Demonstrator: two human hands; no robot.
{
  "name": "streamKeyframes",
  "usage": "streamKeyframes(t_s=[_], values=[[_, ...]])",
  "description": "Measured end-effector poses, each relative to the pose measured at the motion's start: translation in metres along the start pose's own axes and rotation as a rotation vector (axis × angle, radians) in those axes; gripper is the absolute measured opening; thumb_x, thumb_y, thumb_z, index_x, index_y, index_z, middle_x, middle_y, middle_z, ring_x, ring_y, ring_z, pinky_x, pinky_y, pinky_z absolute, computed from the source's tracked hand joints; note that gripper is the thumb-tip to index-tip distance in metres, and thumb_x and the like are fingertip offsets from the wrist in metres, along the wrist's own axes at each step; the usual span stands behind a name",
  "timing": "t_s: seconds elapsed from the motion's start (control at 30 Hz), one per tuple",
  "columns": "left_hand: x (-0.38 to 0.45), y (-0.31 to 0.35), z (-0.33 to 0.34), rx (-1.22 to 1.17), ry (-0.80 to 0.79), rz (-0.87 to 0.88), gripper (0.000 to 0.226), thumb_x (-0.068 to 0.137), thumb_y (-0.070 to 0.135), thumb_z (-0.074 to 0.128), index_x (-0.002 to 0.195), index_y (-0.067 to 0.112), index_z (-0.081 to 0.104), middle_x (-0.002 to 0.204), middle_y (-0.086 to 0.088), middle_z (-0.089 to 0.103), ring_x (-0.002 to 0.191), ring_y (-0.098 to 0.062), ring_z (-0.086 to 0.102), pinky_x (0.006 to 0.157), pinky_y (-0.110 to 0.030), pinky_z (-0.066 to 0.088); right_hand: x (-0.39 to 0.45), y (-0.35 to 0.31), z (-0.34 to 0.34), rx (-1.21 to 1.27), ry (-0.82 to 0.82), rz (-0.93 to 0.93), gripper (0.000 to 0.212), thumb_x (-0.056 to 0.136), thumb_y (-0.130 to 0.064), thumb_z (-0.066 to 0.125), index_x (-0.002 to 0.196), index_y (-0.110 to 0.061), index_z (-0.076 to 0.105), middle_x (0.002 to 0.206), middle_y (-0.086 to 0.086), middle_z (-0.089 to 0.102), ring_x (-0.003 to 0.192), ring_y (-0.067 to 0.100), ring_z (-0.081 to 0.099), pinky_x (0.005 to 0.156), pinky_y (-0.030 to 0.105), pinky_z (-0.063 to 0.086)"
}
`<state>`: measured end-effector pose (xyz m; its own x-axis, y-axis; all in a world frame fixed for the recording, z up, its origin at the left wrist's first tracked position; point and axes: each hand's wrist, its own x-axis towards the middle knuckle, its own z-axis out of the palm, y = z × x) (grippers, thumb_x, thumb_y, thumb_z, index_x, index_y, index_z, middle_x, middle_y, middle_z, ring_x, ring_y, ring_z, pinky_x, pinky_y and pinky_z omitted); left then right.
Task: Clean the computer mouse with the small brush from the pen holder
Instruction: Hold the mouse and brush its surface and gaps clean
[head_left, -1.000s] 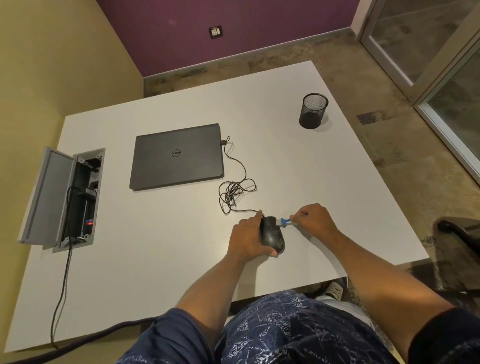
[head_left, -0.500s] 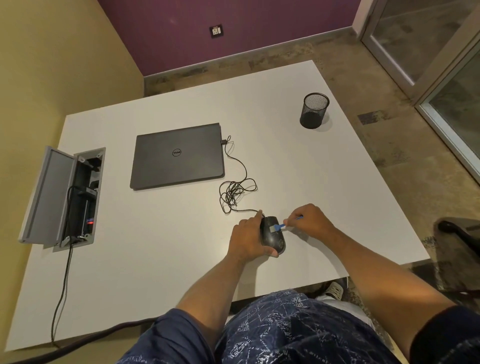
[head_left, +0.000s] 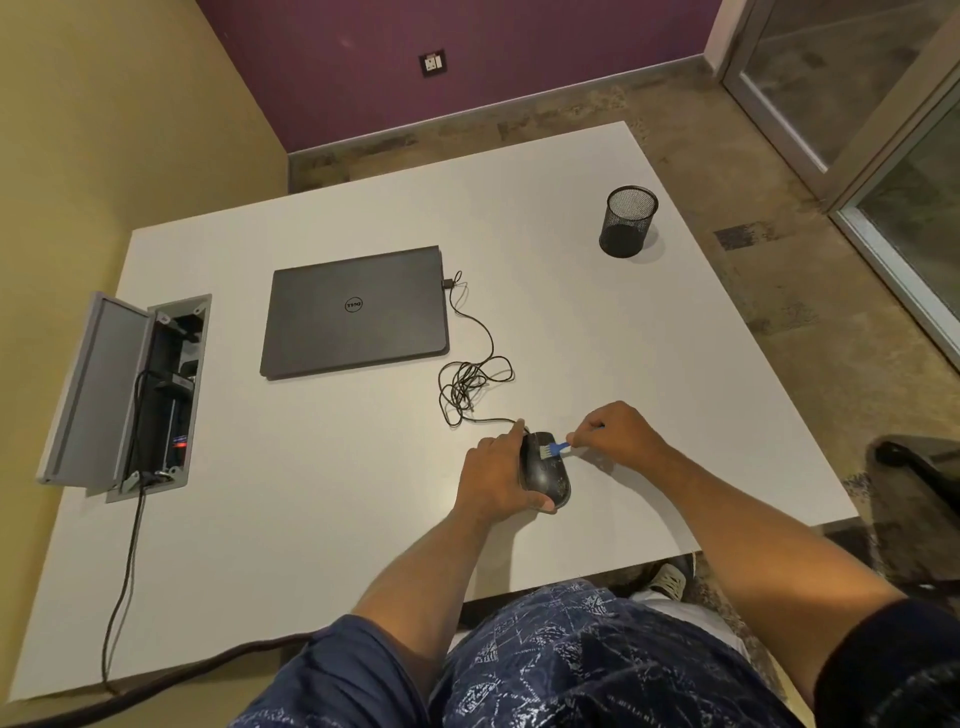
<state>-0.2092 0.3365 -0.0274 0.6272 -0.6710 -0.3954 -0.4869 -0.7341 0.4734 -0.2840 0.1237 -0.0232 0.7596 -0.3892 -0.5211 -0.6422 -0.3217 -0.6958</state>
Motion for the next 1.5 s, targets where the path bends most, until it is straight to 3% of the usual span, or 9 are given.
streamKeyframes(t_s=[0.13,0.23,0.37,0.5,0.7,0.97,1.07,1.27,1.5], values=[[0.000,0.001,0.000,0.008,0.005,-0.004,0.137,0.050,0.070,0.086,0.160,0.017,0.023,0.146,-0.001,0.055,0.130,-0.028,0.051,0.106,-0.041,0.043,0.003,0.003,0.002,-0.045,0.117,0.037,0.023,0.086,-0.029,0.077,0.078,-0.008,0.078,0.079,0.004,0.071,0.074,0.016,0.059,0.068,0.028,0.043],[-0.001,0.001,0.000,0.011,0.008,-0.005,0.137,0.049,0.071,0.086,0.159,0.017,0.024,0.144,-0.001,0.056,0.129,-0.028,0.051,0.104,-0.041,0.043,0.005,-0.001,0.005,-0.039,0.212,0.063,0.024,0.090,-0.029,0.071,0.081,-0.007,0.078,0.076,-0.001,0.068,0.077,0.018,0.060,0.064,0.028,0.042],[-0.002,0.001,0.000,0.003,0.009,-0.003,0.134,0.049,0.070,0.086,0.157,0.017,0.027,0.142,0.000,0.057,0.127,-0.028,0.052,0.102,-0.041,0.044,0.003,-0.007,0.011,-0.037,0.095,0.026,0.022,0.087,-0.027,0.073,0.081,-0.007,0.080,0.076,-0.001,0.070,0.074,0.014,0.059,0.065,0.027,0.044],[-0.001,0.001,-0.001,0.010,0.013,-0.001,0.130,0.048,0.069,0.086,0.155,0.019,0.029,0.138,0.001,0.059,0.123,-0.028,0.054,0.098,-0.040,0.044,0.001,-0.006,0.011,-0.072,0.163,0.008,0.019,0.089,-0.023,0.071,0.082,-0.008,0.080,0.080,0.001,0.071,0.077,0.017,0.062,0.062,0.026,0.043],[-0.001,0.001,-0.002,0.006,0.003,-0.001,0.135,0.049,0.068,0.086,0.159,0.018,0.024,0.144,0.000,0.056,0.128,-0.028,0.051,0.102,-0.040,0.043,-0.002,-0.007,-0.001,-0.076,0.017,-0.003,0.018,0.079,-0.018,0.077,0.076,0.000,0.078,0.078,0.020,0.072,0.066,0.018,0.058,0.063,0.031,0.043],[-0.002,0.002,-0.001,0.007,0.008,-0.007,0.133,0.049,0.069,0.085,0.157,0.019,0.026,0.141,0.001,0.057,0.125,-0.028,0.053,0.101,-0.041,0.044,-0.002,-0.010,0.011,-0.057,0.110,-0.072,0.023,0.093,-0.024,0.069,0.089,-0.002,0.077,0.095,0.012,0.075,0.092,0.027,0.067,0.085,0.040,0.052],[-0.002,0.001,0.000,0.001,0.008,-0.005,0.133,0.049,0.069,0.086,0.157,0.019,0.027,0.142,0.002,0.056,0.126,-0.028,0.052,0.102,-0.041,0.043,-0.001,-0.010,0.013,-0.075,0.094,-0.038,0.020,0.090,-0.024,0.071,0.085,-0.006,0.078,0.090,0.008,0.075,0.085,0.022,0.066,0.078,0.035,0.051],[-0.001,0.001,-0.001,0.001,0.005,-0.001,0.134,0.050,0.068,0.086,0.159,0.017,0.025,0.144,-0.001,0.055,0.127,-0.029,0.052,0.103,-0.039,0.042,-0.006,-0.003,-0.002,-0.049,-0.058,-0.002,0.013,0.076,-0.018,0.077,0.069,-0.007,0.078,0.052,-0.009,0.064,0.045,-0.001,0.058,0.041,0.009,0.036],[-0.002,0.001,-0.001,0.000,0.007,-0.002,0.136,0.049,0.069,0.086,0.159,0.018,0.024,0.145,0.000,0.055,0.128,-0.028,0.051,0.105,-0.042,0.043,-0.014,0.010,-0.008,0.071,-0.103,-0.060,0.015,0.083,-0.022,0.079,0.077,-0.008,0.081,0.052,-0.013,0.064,0.047,-0.003,0.050,0.046,0.008,0.034]])
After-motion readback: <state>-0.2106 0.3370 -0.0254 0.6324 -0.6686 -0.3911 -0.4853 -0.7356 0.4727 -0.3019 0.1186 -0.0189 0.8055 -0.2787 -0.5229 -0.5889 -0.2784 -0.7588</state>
